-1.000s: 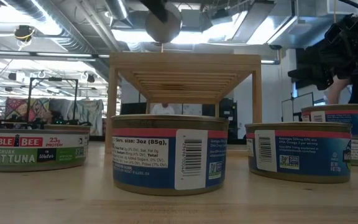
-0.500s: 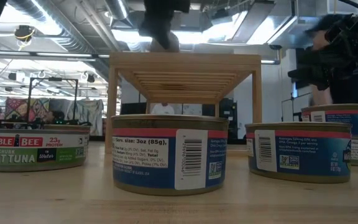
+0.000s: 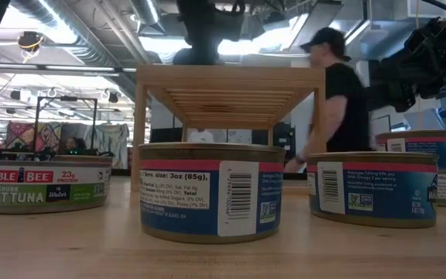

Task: Stack canned seafood by type on shelf
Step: Stack the green tuna can on top of the green tuna can on the shelf

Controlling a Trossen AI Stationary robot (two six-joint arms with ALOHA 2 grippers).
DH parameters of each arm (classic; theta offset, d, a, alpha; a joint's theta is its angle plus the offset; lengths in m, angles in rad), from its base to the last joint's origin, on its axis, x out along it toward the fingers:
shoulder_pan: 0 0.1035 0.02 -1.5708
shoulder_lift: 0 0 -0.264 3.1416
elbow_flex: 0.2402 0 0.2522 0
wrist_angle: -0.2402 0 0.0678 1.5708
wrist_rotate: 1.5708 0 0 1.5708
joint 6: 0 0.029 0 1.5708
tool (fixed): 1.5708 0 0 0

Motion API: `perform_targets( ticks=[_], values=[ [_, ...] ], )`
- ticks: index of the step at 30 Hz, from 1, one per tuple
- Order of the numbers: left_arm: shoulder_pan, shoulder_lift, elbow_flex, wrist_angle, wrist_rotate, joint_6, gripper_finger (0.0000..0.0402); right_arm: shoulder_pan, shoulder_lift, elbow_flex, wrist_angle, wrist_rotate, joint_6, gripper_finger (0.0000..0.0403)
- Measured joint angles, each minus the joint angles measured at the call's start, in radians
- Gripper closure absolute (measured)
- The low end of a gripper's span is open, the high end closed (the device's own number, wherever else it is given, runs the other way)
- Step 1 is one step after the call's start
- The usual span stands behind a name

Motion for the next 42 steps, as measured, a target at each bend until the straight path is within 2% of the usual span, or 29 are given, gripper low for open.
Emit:
perform_targets(
  ticks=[5, 12, 30, 37, 42],
  values=[
    [0.0, 0.0, -0.006, -0.01, -0.003, 0.051, 0.0258, 0.0, 0.0, 0.0, 0.0, 0.0, 0.0, 0.0109],
    [0.002, -0.001, -0.006, -0.009, 0.042, 0.136, 0.0235, 0.0, 0.0, 0.0, 0.0, 0.0, 0.0, 0.0109],
    [0.036, 0.0, -0.006, -0.013, 0.049, 0.051, 0.0155, 0.0, 0.0, 0.0, -0.003, -0.043, 0.0, 0.0109],
    [0.034, 0.0, -0.006, -0.013, 0.048, 0.066, 0.0151, 0.0, 0.0, 0.0, -0.003, -0.043, 0.0, 0.0109],
    [0.028, 0.0, -0.006, -0.013, 0.048, 0.179, 0.0151, 0.0, 0.0, 0.0, -0.002, -0.043, 0.0, 0.0109]
  ],
)
